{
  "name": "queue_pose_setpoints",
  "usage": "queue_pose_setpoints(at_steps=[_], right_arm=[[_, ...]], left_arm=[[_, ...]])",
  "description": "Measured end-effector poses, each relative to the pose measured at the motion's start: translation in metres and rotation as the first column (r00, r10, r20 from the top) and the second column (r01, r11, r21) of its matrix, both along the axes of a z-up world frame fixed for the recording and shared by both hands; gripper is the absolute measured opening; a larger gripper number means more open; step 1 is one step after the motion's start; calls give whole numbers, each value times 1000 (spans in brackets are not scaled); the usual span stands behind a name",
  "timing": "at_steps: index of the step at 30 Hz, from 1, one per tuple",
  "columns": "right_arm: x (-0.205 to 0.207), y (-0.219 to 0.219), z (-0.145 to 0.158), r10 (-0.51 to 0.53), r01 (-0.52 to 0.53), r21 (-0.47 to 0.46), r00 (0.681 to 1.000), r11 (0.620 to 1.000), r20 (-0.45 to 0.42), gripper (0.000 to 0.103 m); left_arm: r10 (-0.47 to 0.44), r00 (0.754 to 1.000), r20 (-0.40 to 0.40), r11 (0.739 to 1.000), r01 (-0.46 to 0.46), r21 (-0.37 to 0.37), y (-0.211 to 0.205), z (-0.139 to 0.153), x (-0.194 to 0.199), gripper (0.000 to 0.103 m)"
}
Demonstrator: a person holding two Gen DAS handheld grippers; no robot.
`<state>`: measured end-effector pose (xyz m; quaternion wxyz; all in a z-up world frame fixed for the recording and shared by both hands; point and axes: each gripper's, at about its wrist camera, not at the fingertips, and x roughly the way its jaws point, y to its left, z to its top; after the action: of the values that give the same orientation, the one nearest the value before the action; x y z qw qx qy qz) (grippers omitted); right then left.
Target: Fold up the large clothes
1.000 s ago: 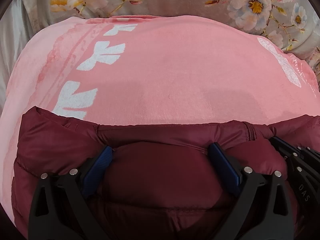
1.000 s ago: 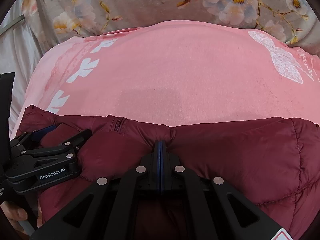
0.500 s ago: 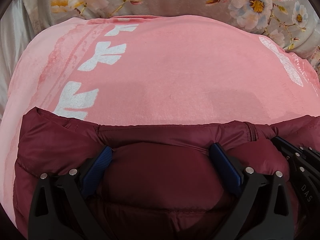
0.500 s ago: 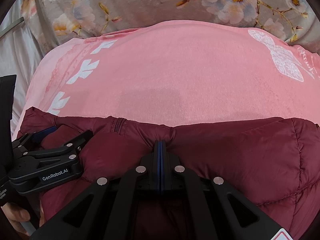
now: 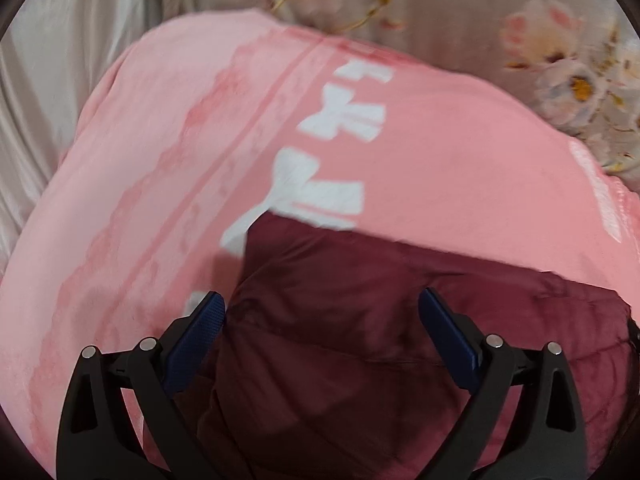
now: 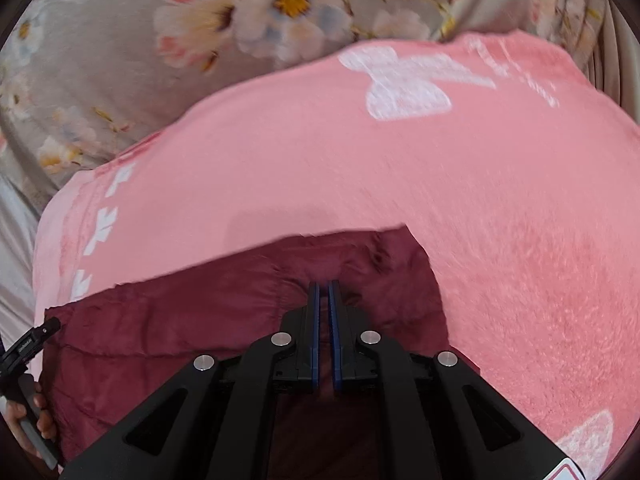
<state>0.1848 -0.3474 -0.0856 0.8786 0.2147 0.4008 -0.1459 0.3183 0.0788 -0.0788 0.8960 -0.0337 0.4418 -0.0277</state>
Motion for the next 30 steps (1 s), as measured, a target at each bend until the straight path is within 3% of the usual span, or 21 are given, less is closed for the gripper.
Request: queue_pose_setpoints(at_steps=[5, 11, 13, 14, 17, 20, 24, 27, 30], right_arm=[[1, -3, -14, -13, 13, 15, 1000, 1000, 2, 0], [-3, -7, -16, -25, 25, 20, 1000, 999, 13, 0], [-9, 7, -1, -59, 60, -56, 998, 997, 19, 0], [-18, 22, 14, -39, 43, -59, 997, 997, 73, 13], [-29, 81, 42, 110, -104, -46, 983, 994, 147, 12], [-29, 146, 51, 284, -274, -93, 951, 957, 121, 12], [-28, 200, 32, 410, -406, -66, 910, 912, 66, 12], [-32, 219, 14, 428, -425, -60, 903, 903, 34, 11], [-37, 226, 3, 426, -421, -105, 904, 901, 34, 11]], left_arm=[[22, 999, -29, 997, -24, -73, 11, -23, 6, 98], [30, 999, -13, 999, -31, -30, 3, -27, 6, 98], [31, 999, -10, 999, -31, -27, 5, -27, 5, 98], [31, 999, -10, 999, -31, -27, 5, -27, 4, 98], [30, 999, -9, 999, -31, -31, 6, -27, 4, 98], [42, 999, -11, 997, -42, -59, 13, -18, -4, 98], [14, 1000, 23, 985, -10, -172, 24, 12, -48, 98], [-5, 998, 62, 988, 14, -153, 30, 29, -87, 98], [2, 999, 43, 992, 4, -129, 44, 28, -111, 98]])
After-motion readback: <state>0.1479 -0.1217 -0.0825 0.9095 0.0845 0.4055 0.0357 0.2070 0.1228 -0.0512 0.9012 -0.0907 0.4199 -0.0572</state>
